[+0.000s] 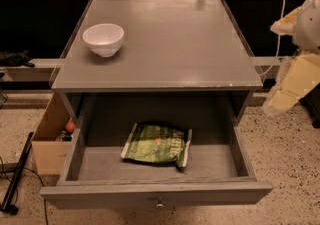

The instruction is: Pick green jalapeno chip bag from top drawer and place on counter

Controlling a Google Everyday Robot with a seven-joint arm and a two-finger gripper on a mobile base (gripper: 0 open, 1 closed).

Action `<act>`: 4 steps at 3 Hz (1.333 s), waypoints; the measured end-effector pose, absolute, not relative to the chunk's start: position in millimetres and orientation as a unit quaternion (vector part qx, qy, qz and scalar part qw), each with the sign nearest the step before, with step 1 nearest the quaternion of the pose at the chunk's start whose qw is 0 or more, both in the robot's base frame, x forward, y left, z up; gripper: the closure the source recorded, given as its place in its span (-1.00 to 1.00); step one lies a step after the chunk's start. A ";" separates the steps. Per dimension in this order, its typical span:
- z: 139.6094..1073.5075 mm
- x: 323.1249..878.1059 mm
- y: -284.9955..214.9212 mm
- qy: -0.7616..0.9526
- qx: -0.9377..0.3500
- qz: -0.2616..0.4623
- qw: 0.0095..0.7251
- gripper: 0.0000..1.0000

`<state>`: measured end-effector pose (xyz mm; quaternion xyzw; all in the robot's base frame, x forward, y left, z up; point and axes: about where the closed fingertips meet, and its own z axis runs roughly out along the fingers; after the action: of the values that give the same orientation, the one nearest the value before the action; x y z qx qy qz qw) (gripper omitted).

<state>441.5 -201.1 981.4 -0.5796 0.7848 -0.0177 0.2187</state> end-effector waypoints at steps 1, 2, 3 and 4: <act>950.5 442.2 -181.9 0.791 -0.546 0.049 0.271 -1.00; 915.0 444.0 -146.4 0.781 -0.511 0.114 0.341 -1.00; 897.8 447.1 -127.0 0.772 -0.497 0.132 0.374 -1.00; 897.8 447.1 -127.0 0.772 -0.497 0.132 0.374 -1.00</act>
Offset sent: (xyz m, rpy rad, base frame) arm 0.0089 0.0776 -0.0897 0.5665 -0.0748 -0.0595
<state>447.1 -127.0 897.8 -0.4973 0.7716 0.1316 0.3742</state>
